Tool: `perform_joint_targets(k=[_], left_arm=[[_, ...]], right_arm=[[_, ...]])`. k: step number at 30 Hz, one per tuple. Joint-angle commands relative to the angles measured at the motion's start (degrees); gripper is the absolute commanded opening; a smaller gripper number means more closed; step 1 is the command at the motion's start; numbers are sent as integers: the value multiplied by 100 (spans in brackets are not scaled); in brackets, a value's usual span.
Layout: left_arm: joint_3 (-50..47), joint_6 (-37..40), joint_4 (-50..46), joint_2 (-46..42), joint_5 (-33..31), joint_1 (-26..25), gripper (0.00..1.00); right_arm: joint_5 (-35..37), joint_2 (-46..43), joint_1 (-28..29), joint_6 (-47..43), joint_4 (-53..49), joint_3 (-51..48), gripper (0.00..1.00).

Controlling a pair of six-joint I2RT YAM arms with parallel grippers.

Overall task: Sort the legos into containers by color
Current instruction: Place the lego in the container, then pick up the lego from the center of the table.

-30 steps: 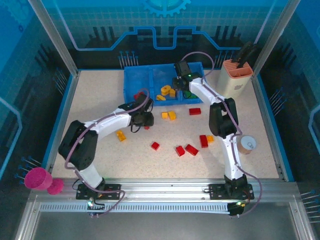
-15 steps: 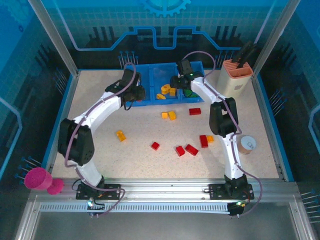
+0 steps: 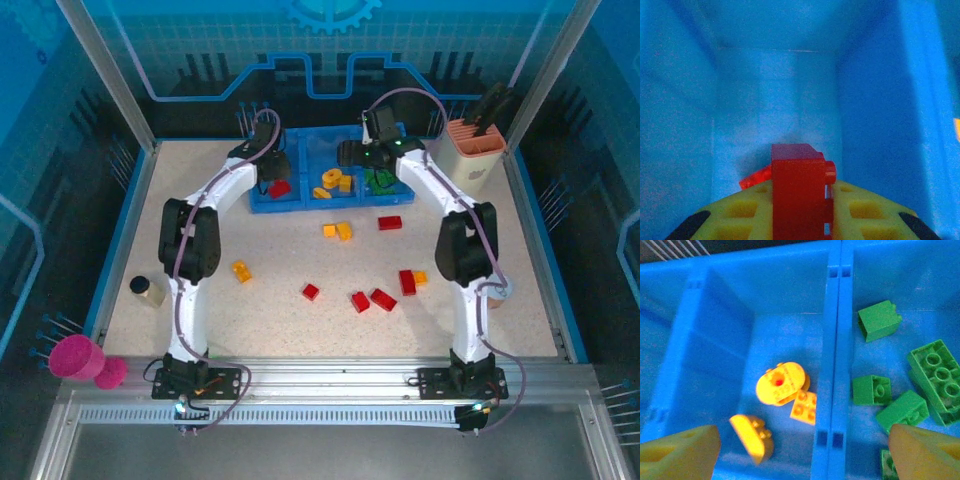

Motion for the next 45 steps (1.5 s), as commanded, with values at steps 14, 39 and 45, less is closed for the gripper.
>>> perform_joint_targets(k=[14,39,45], left_arm=[[721,109,-137,331,375,108,56],[-1757,179,-41,-2889,540,-332,66],[-2553,-11,-53,-3022,716,-1074,67]], right_arm=[[-652,-3296,-643,62,200,-4522,87],[-340,-3042,-163,-71,337,-4829,81],[-360,-3453,-127,-313,311,-5057,81]])
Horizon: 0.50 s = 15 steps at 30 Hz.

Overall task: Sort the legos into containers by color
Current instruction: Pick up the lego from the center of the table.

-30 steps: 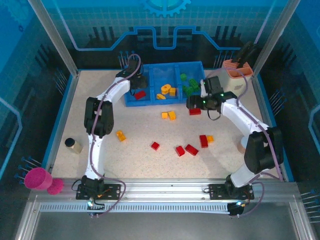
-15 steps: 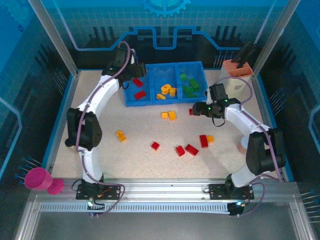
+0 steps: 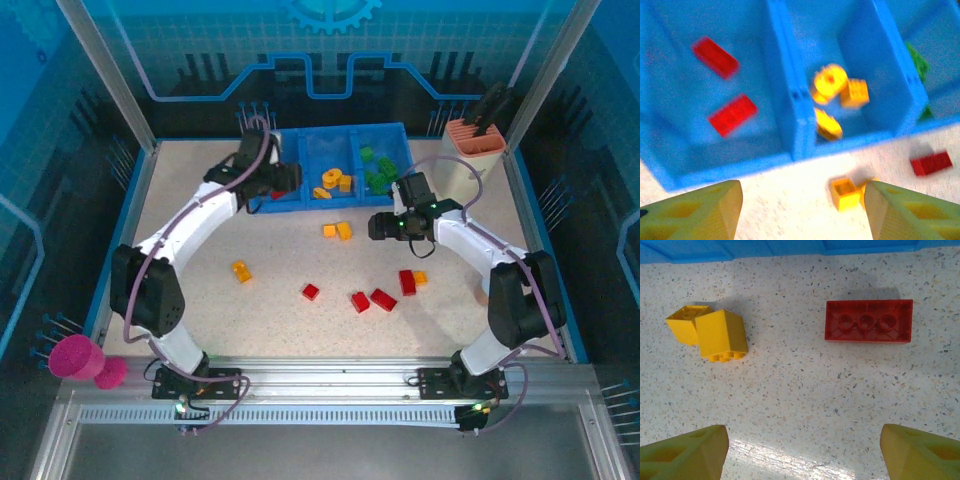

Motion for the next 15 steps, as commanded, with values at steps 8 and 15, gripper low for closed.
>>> perform_joint_targets(k=[8,15], left_arm=[[-80,-999,65,577,553,-995,76],[1022,-1868,-570,1889,202,-1379,74]], right_arm=[[272,-941,-49,-236,-206,-605,82],[301,-1332,-447,-100,-192,-1125,82]])
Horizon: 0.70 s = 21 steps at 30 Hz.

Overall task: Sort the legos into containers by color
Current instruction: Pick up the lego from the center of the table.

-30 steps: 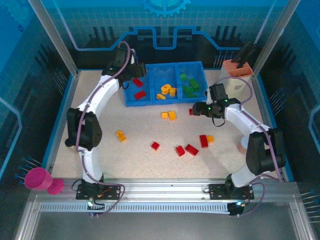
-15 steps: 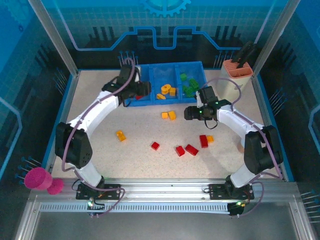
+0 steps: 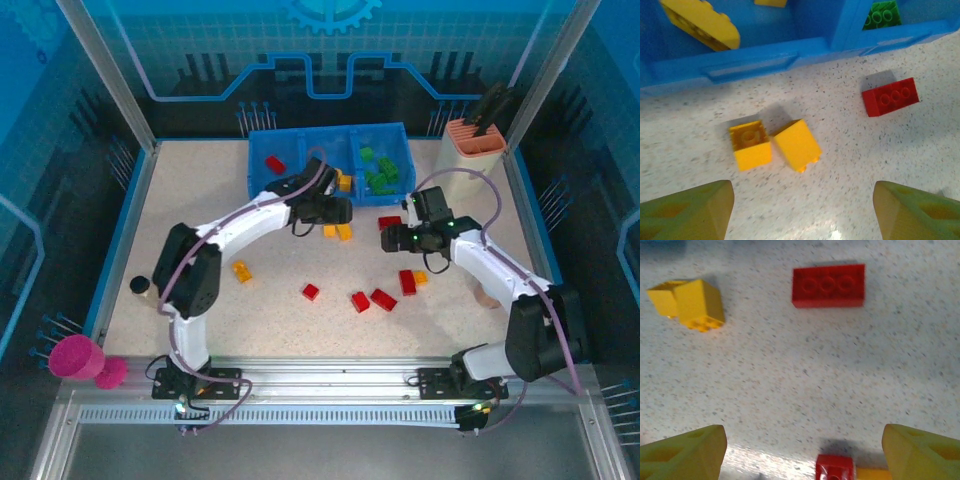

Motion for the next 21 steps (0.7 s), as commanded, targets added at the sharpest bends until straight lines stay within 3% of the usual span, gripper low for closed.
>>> perform_joint_targets(k=[1,21], left_arm=[[410,-669,-370,459,-95,-170,74],[2036,-1377,-1303,2060,-605,-388,67]], right_arm=[[110,-218,-262,74,-188,-150,82],[-652,-99,-827,-128,224,-467,80]])
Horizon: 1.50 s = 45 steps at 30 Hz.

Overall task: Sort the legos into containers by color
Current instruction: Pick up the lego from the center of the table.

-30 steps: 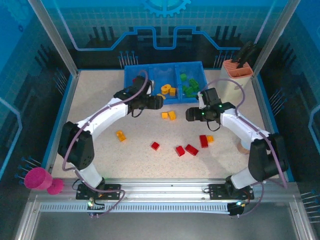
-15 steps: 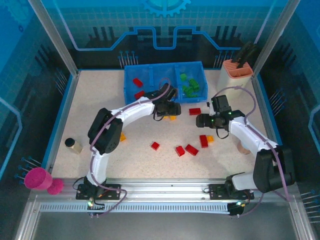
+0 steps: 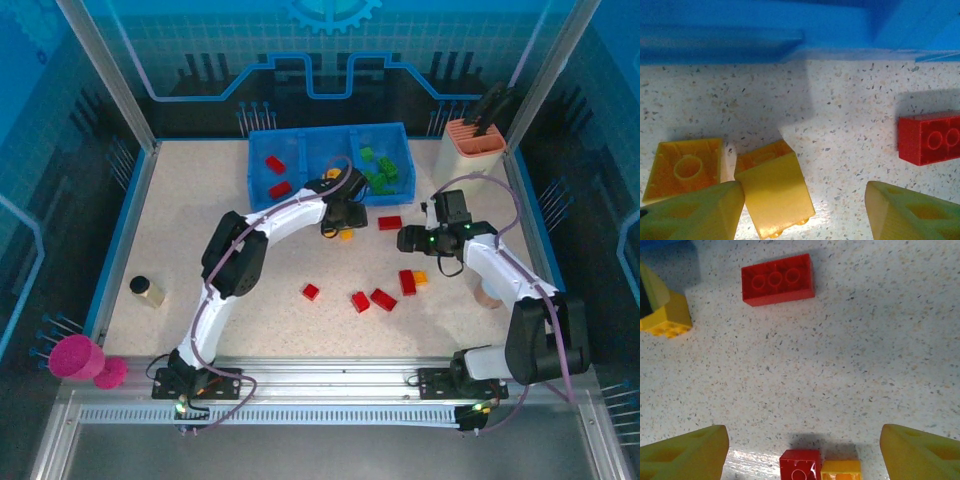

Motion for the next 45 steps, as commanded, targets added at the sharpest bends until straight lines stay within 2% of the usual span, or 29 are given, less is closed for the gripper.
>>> perform_joint_targets(k=[1,12,23,30,35,39,42,45], left_arm=[[352,-152,-559,321,-227,-112,67],[529,-108,-1206,539,-789,-269,67],[1039,-164,-1452,948,-848,-311,65],[1257,-34,-1652,1138,-1001,-308,53],[1127,77,-1726,1059,-1099,-319,38],[815,293,-1658,672,-1251,-379,27],[828,602,-1593,295,-1419,-358,26],[1268,965,-1585,120,-1615,-256,25]], right_arm=[[-304,57,-122,-88,138,-163,80],[-804,344,-316,-166,511,-256,79],[-1031,373,-344,-121,676,-347,79],[-1046,370,-343,-131,716,-374,79],[-1110,483,-343,-156,691,-332,78],[-1088,496,-344,-224,638,-329,78],[-909,470,-344,-262,589,-356,78],[-712,504,-342,-279,574,-351,78]])
